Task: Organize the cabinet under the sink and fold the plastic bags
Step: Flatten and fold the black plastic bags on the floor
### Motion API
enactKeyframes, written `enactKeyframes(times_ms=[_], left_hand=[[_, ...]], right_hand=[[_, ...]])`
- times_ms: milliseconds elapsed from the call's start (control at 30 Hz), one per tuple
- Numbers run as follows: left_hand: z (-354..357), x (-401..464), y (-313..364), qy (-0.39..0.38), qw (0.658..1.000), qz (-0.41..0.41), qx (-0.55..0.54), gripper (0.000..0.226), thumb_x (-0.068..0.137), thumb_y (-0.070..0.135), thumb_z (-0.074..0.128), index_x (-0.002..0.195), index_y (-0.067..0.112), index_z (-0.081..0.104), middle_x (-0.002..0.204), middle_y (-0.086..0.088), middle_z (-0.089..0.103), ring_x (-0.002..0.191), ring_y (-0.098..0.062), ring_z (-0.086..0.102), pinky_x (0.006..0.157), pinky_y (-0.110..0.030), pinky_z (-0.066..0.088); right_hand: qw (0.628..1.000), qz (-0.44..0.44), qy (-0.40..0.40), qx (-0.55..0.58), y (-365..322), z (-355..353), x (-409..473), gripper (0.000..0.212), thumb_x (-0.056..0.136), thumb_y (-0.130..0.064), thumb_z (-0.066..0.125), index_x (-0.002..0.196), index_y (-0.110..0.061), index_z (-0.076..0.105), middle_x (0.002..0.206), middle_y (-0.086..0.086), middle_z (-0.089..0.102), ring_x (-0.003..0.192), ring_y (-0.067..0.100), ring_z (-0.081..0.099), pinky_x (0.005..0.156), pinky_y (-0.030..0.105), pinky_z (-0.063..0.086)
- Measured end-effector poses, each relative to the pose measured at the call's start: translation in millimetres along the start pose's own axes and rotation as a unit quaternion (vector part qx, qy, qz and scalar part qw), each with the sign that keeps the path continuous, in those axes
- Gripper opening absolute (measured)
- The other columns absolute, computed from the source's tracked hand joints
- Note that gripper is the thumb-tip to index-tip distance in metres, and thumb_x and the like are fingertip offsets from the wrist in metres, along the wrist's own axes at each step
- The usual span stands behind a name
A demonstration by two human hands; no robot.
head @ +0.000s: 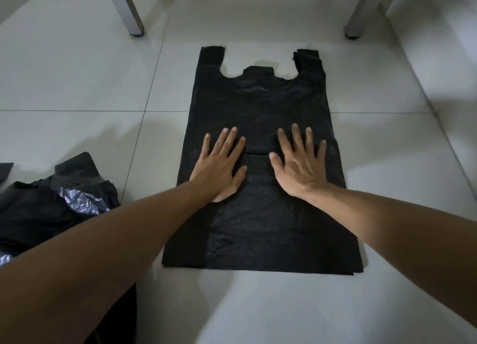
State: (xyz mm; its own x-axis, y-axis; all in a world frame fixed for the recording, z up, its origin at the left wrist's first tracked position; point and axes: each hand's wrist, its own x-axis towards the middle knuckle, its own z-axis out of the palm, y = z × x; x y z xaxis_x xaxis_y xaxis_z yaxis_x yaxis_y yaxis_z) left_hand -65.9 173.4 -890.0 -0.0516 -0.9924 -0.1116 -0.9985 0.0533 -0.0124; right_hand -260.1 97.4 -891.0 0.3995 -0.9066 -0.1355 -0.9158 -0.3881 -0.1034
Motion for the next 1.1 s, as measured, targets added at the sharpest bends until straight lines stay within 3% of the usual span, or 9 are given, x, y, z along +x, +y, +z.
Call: enactKeyframes(times_ms=[167, 433, 600, 733, 833, 933, 1000, 1100], left_hand=[[-0.8, 44.4, -5.8, -0.034, 0.999, 0.029, -0.011, 0.065, 0.098, 0.054, 0.01, 0.154, 0.025, -0.006, 0.162, -0.004, -0.014, 0.148, -0.02, -0.015, 0.119, -0.051, -0.006], [11.7, 47.3, -40.9, -0.018, 0.995, -0.089, -0.034, 0.077, 0.086, 0.074, 0.001, 0.152, 0.035, -0.013, 0.161, 0.003, -0.018, 0.148, -0.018, -0.018, 0.119, -0.051, -0.007], [13.7, 43.1, -54.7, -0.013, 0.994, -0.104, -0.039, 0.08, 0.084, 0.076, -0.002, 0.152, 0.035, -0.013, 0.161, 0.002, -0.019, 0.147, -0.018, -0.02, 0.119, -0.051, -0.008], [14.2, 43.7, -52.9, -0.019, 0.993, -0.108, -0.036, 0.079, 0.086, 0.075, -0.001, 0.152, 0.035, -0.015, 0.16, 0.002, -0.021, 0.147, -0.018, -0.022, 0.118, -0.052, -0.008], [15.5, 43.6, -53.6, -0.009, 0.994, -0.104, -0.044, 0.078, 0.085, 0.076, -0.001, 0.151, 0.036, -0.016, 0.16, 0.002, -0.02, 0.146, -0.017, -0.022, 0.118, -0.051, -0.009], [15.6, 43.4, -54.5, -0.008, 0.994, -0.103, -0.043, 0.079, 0.084, 0.077, -0.003, 0.151, 0.037, -0.017, 0.16, 0.003, -0.02, 0.146, -0.016, -0.022, 0.119, -0.05, -0.009], [13.5, 42.9, -53.8, -0.01, 0.994, -0.104, -0.041, 0.08, 0.083, 0.077, -0.004, 0.152, 0.037, -0.013, 0.161, 0.003, -0.017, 0.147, -0.016, -0.019, 0.119, -0.049, -0.008], [1.0, 51.2, -48.4, 0.017, 0.99, -0.126, -0.057, 0.085, 0.084, 0.076, -0.001, 0.154, 0.03, 0.012, 0.163, -0.002, 0.006, 0.15, -0.021, -0.004, 0.119, -0.05, -0.006]], right_hand=[[1.0, -0.021, -0.014, -0.017, -10.9, 2.9, 40.1, 0.063, 0.099, -0.058, 0.015, 0.156, -0.036, 0.0, 0.165, 0.002, -0.008, 0.15, 0.032, -0.012, 0.118, 0.062, -0.003], [0.999, 0.047, -0.008, -0.009, 24.7, 8.8, 47.9, 0.074, 0.09, -0.073, 0.003, 0.155, -0.039, -0.007, 0.165, 0.0, -0.012, 0.151, 0.027, -0.014, 0.118, 0.059, -0.006], [0.995, 0.101, -0.012, -0.014, 39.6, 4.0, 46.9, 0.072, 0.093, -0.069, 0.011, 0.156, -0.036, -0.003, 0.165, 0.003, -0.008, 0.151, 0.032, -0.01, 0.117, 0.063, -0.001], [0.999, 0.03, 0.034, -0.028, 25.2, -3.9, 69.8, 0.069, 0.097, -0.061, 0.022, 0.156, -0.031, 0.006, 0.165, 0.007, -0.002, 0.15, 0.036, -0.008, 0.117, 0.064, 0.001], [0.999, -0.035, 0.007, -0.029, 12.9, -2.5, 94.4, 0.07, 0.095, -0.067, 0.016, 0.156, -0.034, 0.002, 0.165, 0.003, -0.006, 0.151, 0.032, -0.01, 0.118, 0.062, -0.002], [1.0, -0.006, -0.015, -0.01, 24.6, -2.3, 112.5, 0.073, 0.091, -0.074, 0.006, 0.155, -0.04, -0.004, 0.165, 0.0, -0.01, 0.151, 0.029, -0.012, 0.118, 0.06, -0.005], [0.999, 0.03, -0.011, 0.001, 38.2, -3.2, 116.8, 0.074, 0.09, -0.075, 0.004, 0.155, -0.04, -0.005, 0.165, 0.0, -0.01, 0.151, 0.028, -0.012, 0.118, 0.06, -0.004], [0.999, 0.038, -0.003, -0.012, 44.3, -3.0, 117.0, 0.075, 0.089, -0.076, 0.001, 0.155, -0.039, -0.005, 0.165, 0.001, -0.01, 0.151, 0.028, -0.011, 0.119, 0.059, -0.003]])
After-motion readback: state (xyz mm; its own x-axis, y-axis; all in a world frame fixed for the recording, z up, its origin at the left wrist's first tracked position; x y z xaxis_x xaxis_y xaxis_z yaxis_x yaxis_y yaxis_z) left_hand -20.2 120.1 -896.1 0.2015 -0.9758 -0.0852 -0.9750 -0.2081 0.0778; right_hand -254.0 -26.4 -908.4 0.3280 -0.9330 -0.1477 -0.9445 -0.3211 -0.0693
